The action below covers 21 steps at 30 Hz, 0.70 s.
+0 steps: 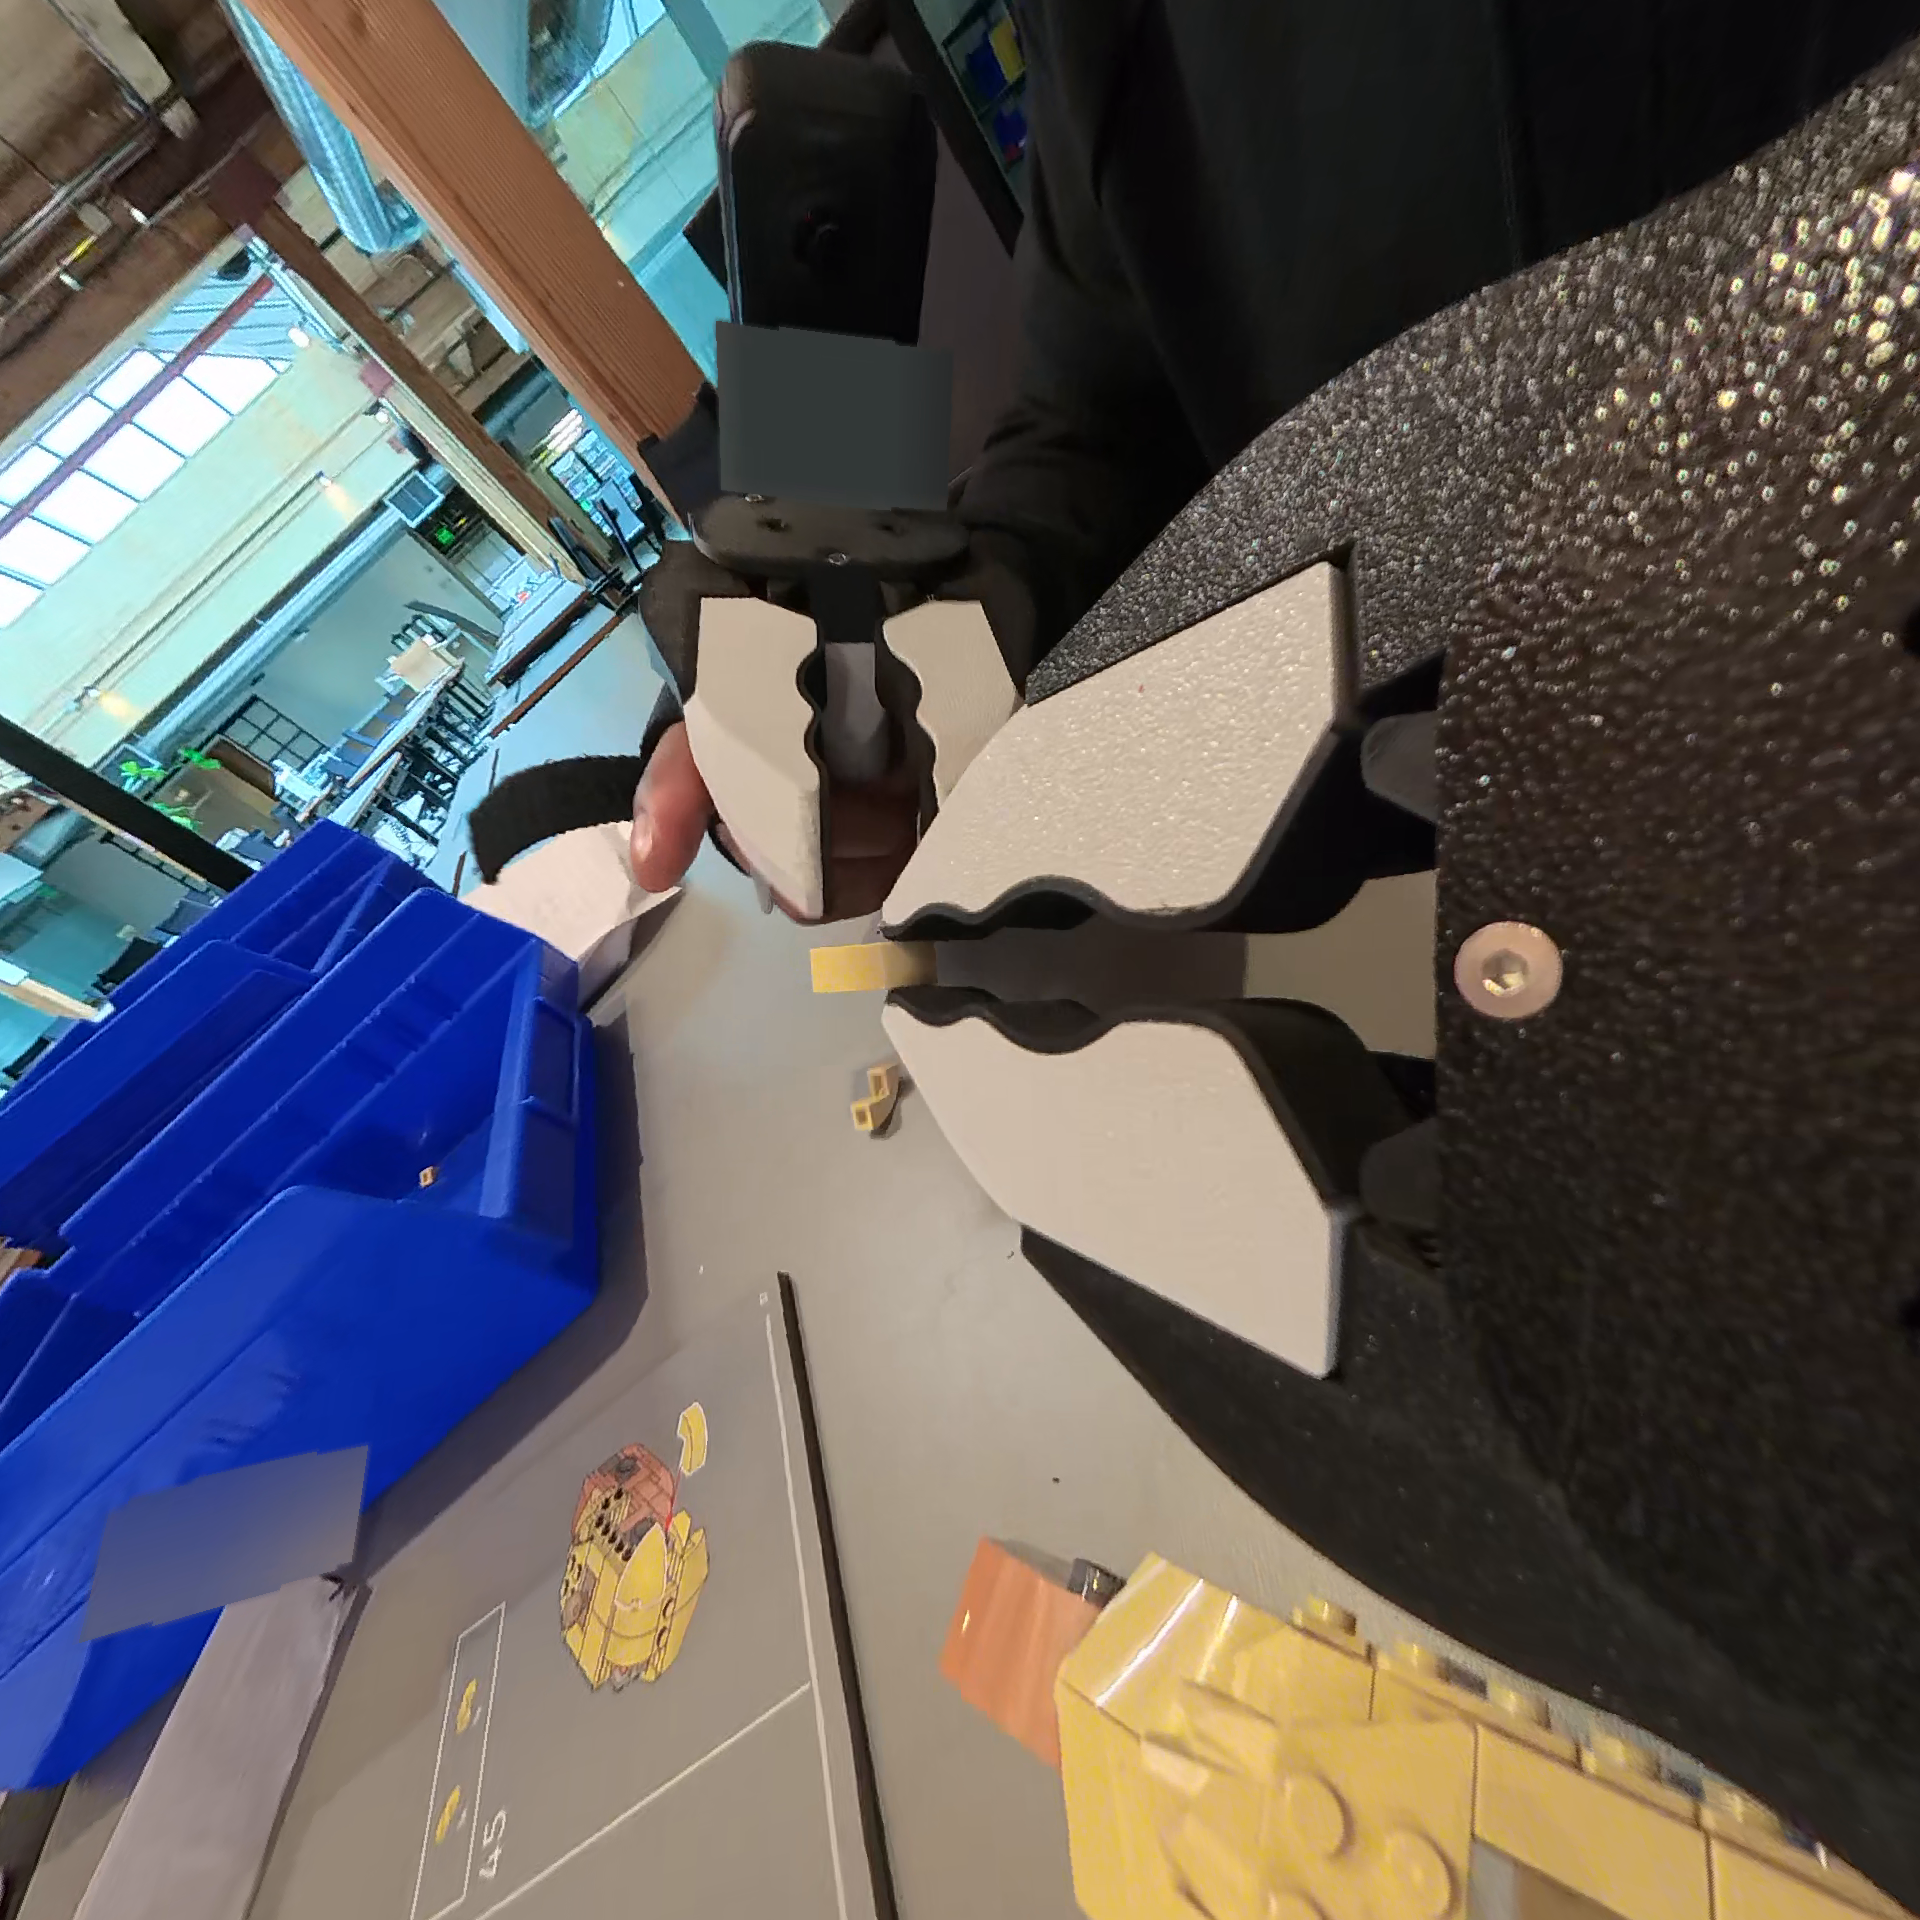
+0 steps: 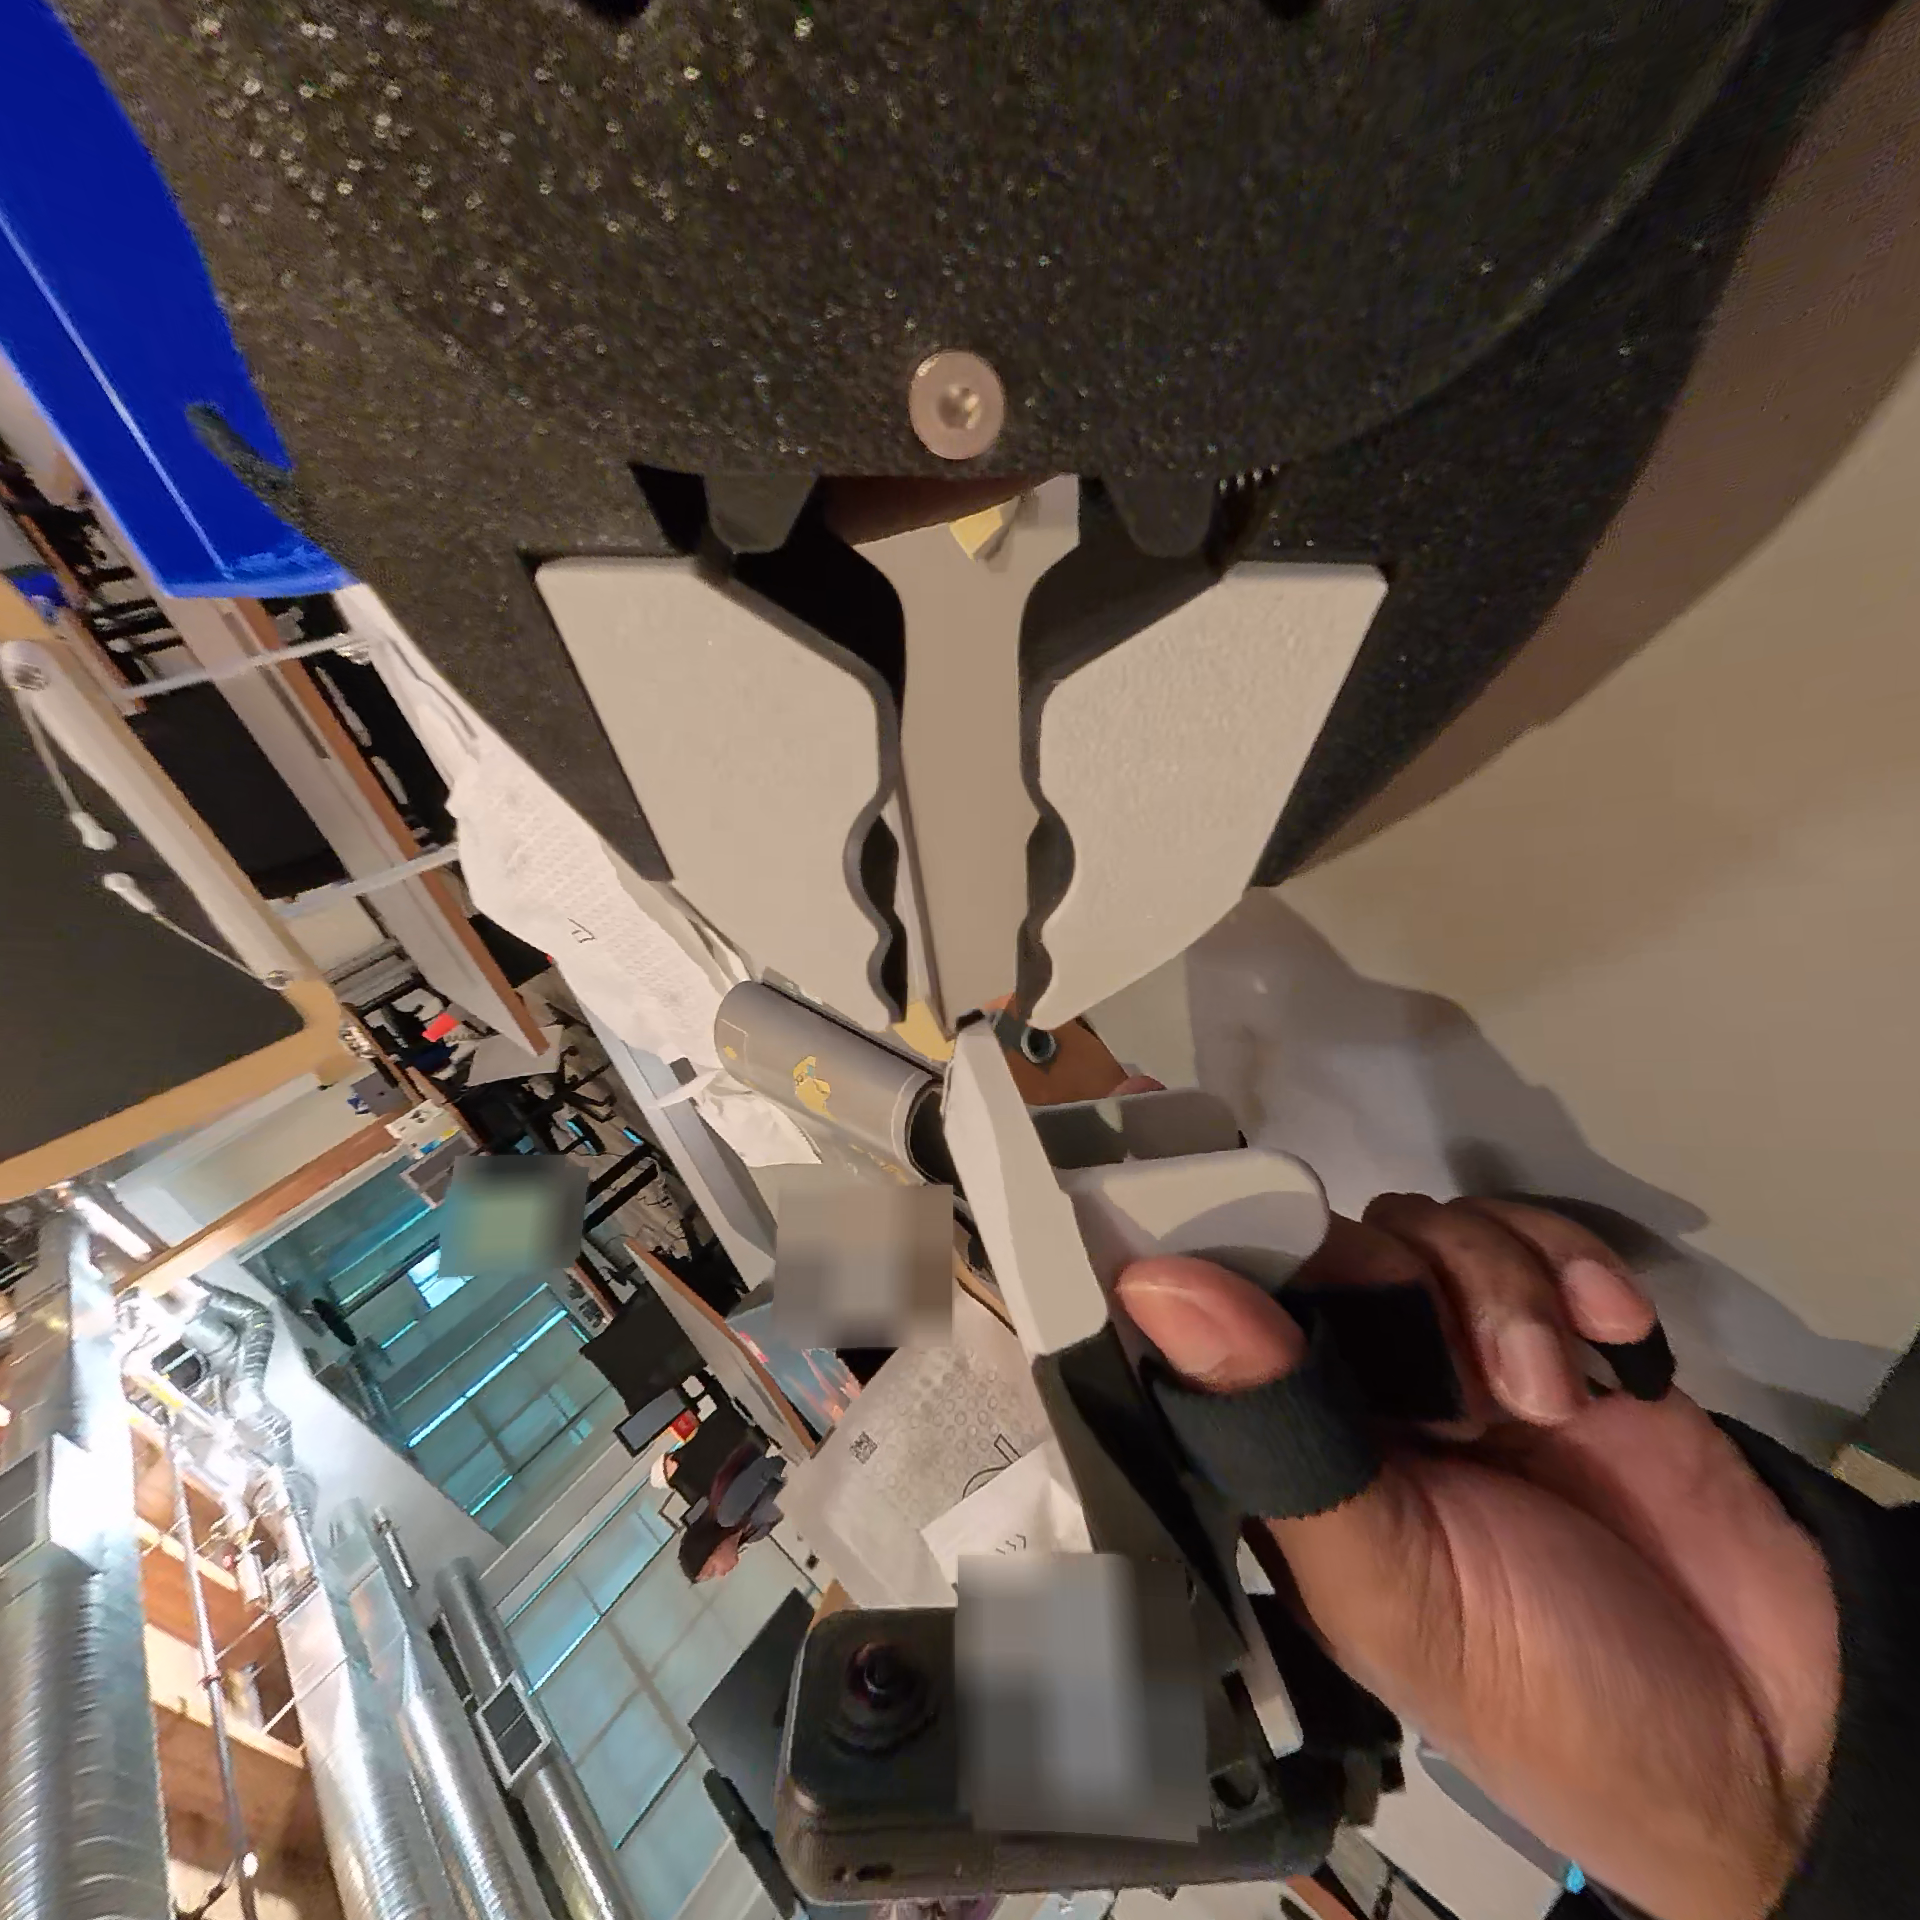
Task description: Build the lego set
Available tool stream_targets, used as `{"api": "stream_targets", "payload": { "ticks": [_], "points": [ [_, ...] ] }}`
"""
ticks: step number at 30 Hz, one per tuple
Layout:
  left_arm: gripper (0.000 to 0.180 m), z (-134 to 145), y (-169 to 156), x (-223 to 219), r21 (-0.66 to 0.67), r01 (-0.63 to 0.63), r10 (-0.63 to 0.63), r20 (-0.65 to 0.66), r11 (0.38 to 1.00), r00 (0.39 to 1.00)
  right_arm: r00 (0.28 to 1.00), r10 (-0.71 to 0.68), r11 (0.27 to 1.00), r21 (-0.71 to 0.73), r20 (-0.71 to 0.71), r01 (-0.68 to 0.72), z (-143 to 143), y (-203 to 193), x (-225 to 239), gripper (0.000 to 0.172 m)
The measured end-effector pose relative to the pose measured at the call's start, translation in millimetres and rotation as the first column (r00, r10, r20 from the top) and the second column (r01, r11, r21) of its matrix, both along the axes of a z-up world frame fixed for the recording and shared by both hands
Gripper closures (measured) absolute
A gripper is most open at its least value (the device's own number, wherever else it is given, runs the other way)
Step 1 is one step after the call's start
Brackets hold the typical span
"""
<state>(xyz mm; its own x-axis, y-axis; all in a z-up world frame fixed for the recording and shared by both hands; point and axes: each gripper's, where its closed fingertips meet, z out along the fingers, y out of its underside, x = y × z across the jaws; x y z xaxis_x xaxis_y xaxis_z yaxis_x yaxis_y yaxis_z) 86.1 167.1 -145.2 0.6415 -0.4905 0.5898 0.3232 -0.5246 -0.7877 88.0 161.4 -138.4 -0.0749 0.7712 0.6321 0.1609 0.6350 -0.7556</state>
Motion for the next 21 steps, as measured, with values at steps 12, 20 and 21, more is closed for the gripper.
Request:
{"api": "stream_targets", "payload": {
  "ticks": [12, 20, 21],
  "points": [
    [0.173, -1, -2, 9, -0.030, 0.026, -0.024, 0.051, 0.999, 0.998, 0.988, -0.121, 0.924, 0.352, -0.094, 0.147, 3, 11, 1, 0.154],
    [0.173, -3, -1, 12, -0.091, 0.050, -0.034, 0.173, 0.995, 0.984, 0.984, -0.134, 0.832, 0.525, -0.121, 0.178, -1, 13, -1, 0.156],
    [0.173, -3, -1, 12, -0.097, 0.051, -0.032, 0.185, 0.994, 0.982, 0.983, -0.132, 0.817, 0.547, -0.129, 0.182, -1, 13, -2, 0.156]
  ]
}}
